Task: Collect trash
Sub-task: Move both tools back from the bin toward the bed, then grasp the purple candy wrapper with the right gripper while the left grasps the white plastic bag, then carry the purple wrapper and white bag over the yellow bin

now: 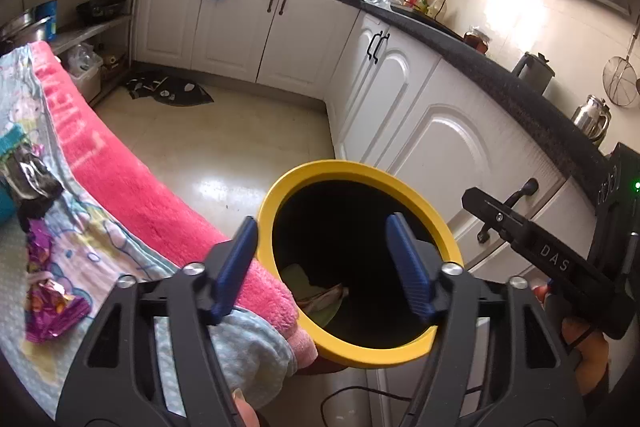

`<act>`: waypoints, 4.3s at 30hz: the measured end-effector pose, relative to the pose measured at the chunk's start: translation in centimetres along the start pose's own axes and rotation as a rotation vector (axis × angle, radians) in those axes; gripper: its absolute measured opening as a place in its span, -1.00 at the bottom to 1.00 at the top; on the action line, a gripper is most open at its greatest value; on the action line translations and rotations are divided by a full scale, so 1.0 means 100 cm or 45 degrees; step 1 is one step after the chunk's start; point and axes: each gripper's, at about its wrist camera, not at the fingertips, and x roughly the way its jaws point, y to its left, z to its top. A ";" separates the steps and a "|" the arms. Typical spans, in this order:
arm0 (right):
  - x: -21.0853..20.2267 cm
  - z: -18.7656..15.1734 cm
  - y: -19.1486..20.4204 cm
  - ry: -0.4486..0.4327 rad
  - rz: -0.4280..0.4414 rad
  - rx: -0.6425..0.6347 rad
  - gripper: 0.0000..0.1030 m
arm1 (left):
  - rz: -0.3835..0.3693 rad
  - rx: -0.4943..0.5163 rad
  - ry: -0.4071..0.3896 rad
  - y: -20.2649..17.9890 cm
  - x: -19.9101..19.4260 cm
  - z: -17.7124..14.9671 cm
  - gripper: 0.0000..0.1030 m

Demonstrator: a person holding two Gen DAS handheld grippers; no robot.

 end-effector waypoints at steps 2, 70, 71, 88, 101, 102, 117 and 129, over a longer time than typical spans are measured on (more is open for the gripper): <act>-0.003 0.001 0.001 -0.004 -0.016 -0.008 0.25 | 0.002 0.003 -0.007 0.000 -0.005 0.003 0.25; -0.017 -0.029 0.294 0.096 0.452 -0.577 0.68 | 0.740 -0.270 -0.094 0.259 -0.228 0.003 0.79; -0.014 -0.030 0.295 0.106 0.449 -0.579 0.68 | 0.735 -0.270 -0.081 0.262 -0.227 0.002 0.79; 0.054 -0.060 0.285 0.436 0.354 -0.464 0.32 | 0.495 -0.329 0.153 0.303 -0.178 -0.027 0.78; 0.079 -0.078 0.287 0.600 0.410 -0.407 -0.35 | 0.424 -0.349 0.191 0.306 -0.173 -0.031 -0.03; 0.078 -0.078 0.287 0.599 0.408 -0.404 -0.36 | 0.429 -0.340 0.193 0.305 -0.174 -0.030 -0.09; 0.048 -0.070 0.280 0.533 0.474 -0.424 -0.46 | 0.494 -0.348 0.083 0.299 -0.232 -0.029 -0.33; 0.005 -0.045 0.261 0.401 0.505 -0.431 -0.46 | 0.418 -0.257 -0.087 0.231 -0.253 0.007 -0.33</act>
